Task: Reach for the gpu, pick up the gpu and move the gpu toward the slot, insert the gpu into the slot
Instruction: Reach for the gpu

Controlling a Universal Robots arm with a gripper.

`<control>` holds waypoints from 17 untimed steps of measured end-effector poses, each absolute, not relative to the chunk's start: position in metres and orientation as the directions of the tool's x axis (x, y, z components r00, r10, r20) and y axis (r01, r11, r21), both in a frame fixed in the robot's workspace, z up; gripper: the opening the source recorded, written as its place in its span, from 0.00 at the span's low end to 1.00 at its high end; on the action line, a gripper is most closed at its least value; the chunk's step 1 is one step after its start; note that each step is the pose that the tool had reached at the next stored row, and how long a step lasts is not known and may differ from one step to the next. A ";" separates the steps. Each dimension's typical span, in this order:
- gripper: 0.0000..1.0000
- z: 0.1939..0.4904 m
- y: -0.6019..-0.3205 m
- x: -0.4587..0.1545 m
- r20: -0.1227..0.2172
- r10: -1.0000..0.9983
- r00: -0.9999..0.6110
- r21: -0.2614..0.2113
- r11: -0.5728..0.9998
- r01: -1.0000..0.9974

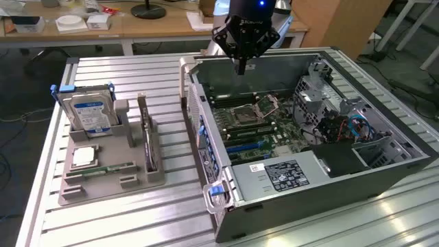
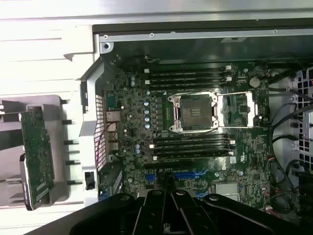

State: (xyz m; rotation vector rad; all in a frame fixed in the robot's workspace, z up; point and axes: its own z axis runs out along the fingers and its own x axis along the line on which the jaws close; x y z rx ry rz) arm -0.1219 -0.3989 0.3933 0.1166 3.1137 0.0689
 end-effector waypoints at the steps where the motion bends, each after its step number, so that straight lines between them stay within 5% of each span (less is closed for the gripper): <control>1: 0.10 0.393 -0.399 -0.122 -0.023 0.075 -0.997 0.045 0.996 0.074; 17: 0.10 0.393 -0.399 -0.171 -0.023 0.075 -0.997 0.045 0.996 0.074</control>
